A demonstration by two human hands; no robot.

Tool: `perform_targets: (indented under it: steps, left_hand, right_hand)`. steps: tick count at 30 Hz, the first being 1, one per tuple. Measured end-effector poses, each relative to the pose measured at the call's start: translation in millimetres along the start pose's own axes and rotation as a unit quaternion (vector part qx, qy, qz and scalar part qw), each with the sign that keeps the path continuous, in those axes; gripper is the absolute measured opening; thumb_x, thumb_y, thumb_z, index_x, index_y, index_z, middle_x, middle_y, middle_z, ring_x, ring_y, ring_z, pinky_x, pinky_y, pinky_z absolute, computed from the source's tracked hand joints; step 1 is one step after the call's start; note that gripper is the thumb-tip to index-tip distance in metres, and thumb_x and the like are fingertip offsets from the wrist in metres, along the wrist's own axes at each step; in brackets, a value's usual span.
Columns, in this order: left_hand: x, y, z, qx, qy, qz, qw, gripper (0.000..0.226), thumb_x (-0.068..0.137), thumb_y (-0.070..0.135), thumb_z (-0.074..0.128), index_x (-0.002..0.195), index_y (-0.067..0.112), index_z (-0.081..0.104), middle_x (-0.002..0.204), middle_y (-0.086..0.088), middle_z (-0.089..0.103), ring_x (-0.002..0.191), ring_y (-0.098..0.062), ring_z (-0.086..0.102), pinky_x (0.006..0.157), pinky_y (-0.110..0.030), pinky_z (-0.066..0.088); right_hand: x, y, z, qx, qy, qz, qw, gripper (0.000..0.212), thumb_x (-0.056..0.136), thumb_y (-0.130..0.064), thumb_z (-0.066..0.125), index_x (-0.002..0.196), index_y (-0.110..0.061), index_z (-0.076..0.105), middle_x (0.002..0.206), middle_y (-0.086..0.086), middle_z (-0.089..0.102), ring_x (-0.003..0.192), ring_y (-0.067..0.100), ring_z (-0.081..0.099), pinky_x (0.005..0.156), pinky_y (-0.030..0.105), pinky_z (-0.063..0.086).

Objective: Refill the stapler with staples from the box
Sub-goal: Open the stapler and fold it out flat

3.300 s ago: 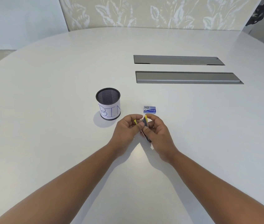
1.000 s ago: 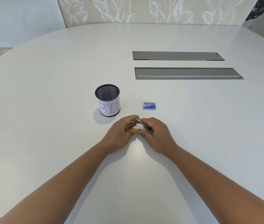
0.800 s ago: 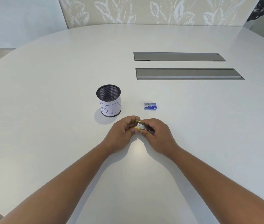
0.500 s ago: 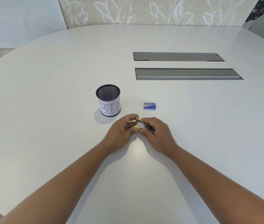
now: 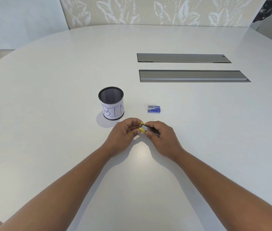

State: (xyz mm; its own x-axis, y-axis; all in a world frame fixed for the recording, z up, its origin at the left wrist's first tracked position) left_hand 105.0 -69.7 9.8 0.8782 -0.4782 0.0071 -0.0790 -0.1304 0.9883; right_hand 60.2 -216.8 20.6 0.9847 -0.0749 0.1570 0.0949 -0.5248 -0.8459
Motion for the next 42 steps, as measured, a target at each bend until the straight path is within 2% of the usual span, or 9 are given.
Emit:
perform_targets:
  steps: [3, 6, 8, 10, 14, 18, 27, 35, 42]
  left_hand:
    - [0, -2, 1, -0.017, -0.008, -0.004, 1.0, 0.03, 0.097, 0.007, 0.064, 0.123, 0.022, 0.066, 0.107, 0.001, 0.076, 0.091, -0.014, 0.068, 0.092, -0.034, 0.054]
    - [2, -2, 2, -0.04, -0.017, 0.0, 0.999, 0.032, 0.099, 0.013, 0.063, 0.13, 0.021, 0.065, 0.101, 0.005, 0.073, 0.086, -0.019, 0.064, 0.087, -0.035, 0.055]
    - [2, -4, 1, -0.056, -0.011, -0.003, 0.998, 0.033, 0.101, 0.021, 0.059, 0.134, 0.018, 0.061, 0.094, 0.003, 0.073, 0.082, -0.017, 0.064, 0.081, -0.028, 0.055]
    - [1, -8, -3, -0.067, 0.023, -0.013, 0.997, 0.028, 0.104, 0.024, 0.054, 0.13, 0.017, 0.063, 0.09, 0.005, 0.072, 0.077, -0.014, 0.065, 0.074, -0.024, 0.054]
    - [-2, 6, -10, 0.132, 0.117, 0.053, 0.983, 0.013, 0.102, 0.02, 0.055, 0.1, 0.019, 0.068, 0.081, 0.005, 0.067, 0.072, -0.006, 0.059, 0.068, -0.019, 0.046]
    - [1, 16, -2, 0.356, 0.139, 0.074, 0.921, 0.016, 0.098, 0.023, 0.051, 0.089, 0.019, 0.063, 0.08, 0.004, 0.063, 0.08, -0.021, 0.055, 0.067, -0.034, 0.038]
    - [4, 18, 14, 0.461, 0.109, 0.1, 0.875, 0.013, 0.099, 0.029, 0.045, 0.091, 0.022, 0.051, 0.07, 0.002, 0.061, 0.067, -0.027, 0.051, 0.057, -0.035, 0.03]
    - [5, 16, 15, 0.469, 0.1, 0.098, 0.872, 0.011, 0.099, 0.027, 0.045, 0.091, 0.021, 0.052, 0.072, 0.0, 0.062, 0.069, -0.028, 0.052, 0.059, -0.038, 0.038]
    - [4, 16, 14, 0.468, 0.103, 0.1, 0.872, 0.009, 0.098, 0.026, 0.047, 0.089, 0.023, 0.05, 0.07, 0.002, 0.06, 0.067, -0.027, 0.05, 0.057, -0.035, 0.029]
  right_hand:
    - [0, 0, 5, -0.017, -0.018, 0.013, 1.0, 0.038, 0.086, -0.039, 0.071, 0.122, -0.031, 0.064, 0.111, -0.009, 0.069, 0.105, 0.014, 0.064, 0.093, 0.044, 0.052]
    - [4, -5, 7, -0.048, -0.033, 0.021, 0.998, 0.033, 0.087, -0.058, 0.064, 0.111, -0.036, 0.062, 0.095, -0.012, 0.07, 0.092, 0.012, 0.064, 0.084, 0.041, 0.054]
    - [8, -8, 5, -0.026, -0.037, 0.027, 0.999, 0.029, 0.09, -0.056, 0.065, 0.108, -0.034, 0.061, 0.088, -0.013, 0.069, 0.083, 0.013, 0.064, 0.078, 0.039, 0.055]
    - [10, -6, 7, 0.087, -0.049, 0.065, 0.993, 0.023, 0.093, -0.042, 0.068, 0.109, -0.028, 0.06, 0.084, -0.011, 0.064, 0.071, 0.014, 0.059, 0.068, 0.035, 0.053]
    - [0, 7, 23, 0.331, -0.094, 0.214, 0.914, 0.033, 0.093, -0.047, 0.063, 0.108, -0.018, 0.059, 0.079, 0.0, 0.053, 0.052, 0.014, 0.042, 0.049, 0.026, 0.031]
    - [-4, 12, 25, 0.407, -0.121, 0.266, 0.865, 0.049, 0.098, -0.059, 0.049, 0.11, -0.013, 0.062, 0.07, -0.001, 0.048, 0.049, 0.012, 0.035, 0.045, 0.023, 0.026]
    - [-1, 18, 29, 0.494, -0.152, 0.295, 0.803, 0.048, 0.095, -0.057, 0.054, 0.084, -0.012, 0.064, 0.061, -0.002, 0.041, 0.039, 0.008, 0.033, 0.035, 0.019, 0.026]
    - [1, 20, 30, 0.498, -0.157, 0.289, 0.802, 0.048, 0.095, -0.057, 0.055, 0.086, -0.011, 0.064, 0.06, -0.002, 0.039, 0.038, 0.006, 0.03, 0.034, 0.018, 0.025]
    - [0, 19, 29, 0.491, -0.15, 0.282, 0.811, 0.048, 0.096, -0.057, 0.054, 0.085, -0.012, 0.065, 0.061, -0.001, 0.04, 0.039, 0.007, 0.03, 0.034, 0.019, 0.027]
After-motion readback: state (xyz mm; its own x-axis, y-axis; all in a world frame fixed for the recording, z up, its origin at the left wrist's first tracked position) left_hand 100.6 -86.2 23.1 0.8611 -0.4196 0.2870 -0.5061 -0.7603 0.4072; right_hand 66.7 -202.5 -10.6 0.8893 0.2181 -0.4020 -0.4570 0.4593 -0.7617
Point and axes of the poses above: each hand's wrist, its own x-axis towards the middle knuckle, its own z-axis out of the palm, y = z × x, the point moved 10 cm from there along x, towards the middle knuckle
